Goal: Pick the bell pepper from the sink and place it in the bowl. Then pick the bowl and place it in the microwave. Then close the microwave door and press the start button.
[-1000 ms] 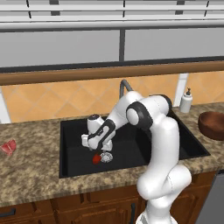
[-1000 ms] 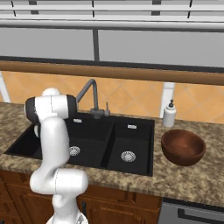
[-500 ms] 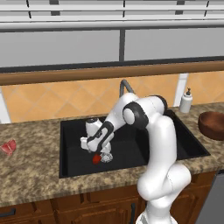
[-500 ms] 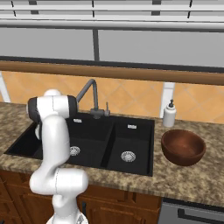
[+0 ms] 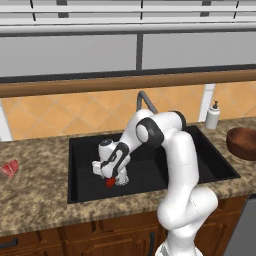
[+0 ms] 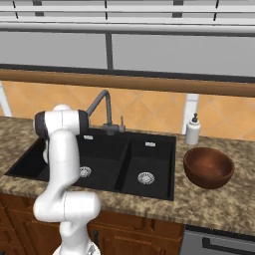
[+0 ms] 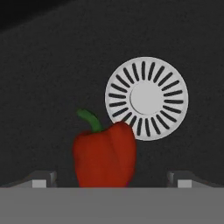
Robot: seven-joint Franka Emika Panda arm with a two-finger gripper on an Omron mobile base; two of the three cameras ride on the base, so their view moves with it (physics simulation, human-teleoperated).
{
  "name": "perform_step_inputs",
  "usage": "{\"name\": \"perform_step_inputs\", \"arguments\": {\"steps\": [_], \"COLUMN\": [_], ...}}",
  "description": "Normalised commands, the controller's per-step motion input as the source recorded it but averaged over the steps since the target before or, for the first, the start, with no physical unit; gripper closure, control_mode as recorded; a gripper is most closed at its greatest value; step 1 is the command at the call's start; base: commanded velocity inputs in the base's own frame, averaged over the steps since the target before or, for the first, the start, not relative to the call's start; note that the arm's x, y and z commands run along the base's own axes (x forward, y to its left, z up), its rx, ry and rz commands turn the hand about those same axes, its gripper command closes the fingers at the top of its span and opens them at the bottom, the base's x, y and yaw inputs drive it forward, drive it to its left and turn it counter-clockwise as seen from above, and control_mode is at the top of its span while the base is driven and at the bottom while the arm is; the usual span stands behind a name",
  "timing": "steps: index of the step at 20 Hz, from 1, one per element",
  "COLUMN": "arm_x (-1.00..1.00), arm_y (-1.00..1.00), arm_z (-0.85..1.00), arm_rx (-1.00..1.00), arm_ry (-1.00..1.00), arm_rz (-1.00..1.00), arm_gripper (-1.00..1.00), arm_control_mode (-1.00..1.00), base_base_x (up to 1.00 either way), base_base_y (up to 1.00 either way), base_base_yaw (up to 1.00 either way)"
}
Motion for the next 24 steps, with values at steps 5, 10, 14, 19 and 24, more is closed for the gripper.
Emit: {"name": "perform_step_inputs", "arguments": {"steps": [5, 10, 14, 19, 24], "arm_x": [0.03, 0.11, 0.12, 0.09, 0.0], "arm_y": [0.0, 0.0, 0.0, 0.0, 0.0], "arm_z": [-0.27, -0.31, -0.34, -0.29, -0.21], "arm_rx": [0.0, 0.0, 0.0, 0.0, 0.0], "arm_ry": [-0.03, -0.05, -0.06, -0.06, -0.03], "arm_rz": [0.0, 0.0, 0.0, 0.0, 0.0], "arm_gripper": [-1.0, -1.0, -1.0, 1.0, 1.0], "arm_control_mode": [-1.0, -1.0, -1.0, -1.0, -1.0], "base_base_x": [0.0, 0.0, 0.0, 0.0, 0.0], "base_base_y": [0.0, 0.0, 0.0, 0.0, 0.0], "base_base_yaw": [0.0, 0.0, 0.0, 0.0, 0.0]}}
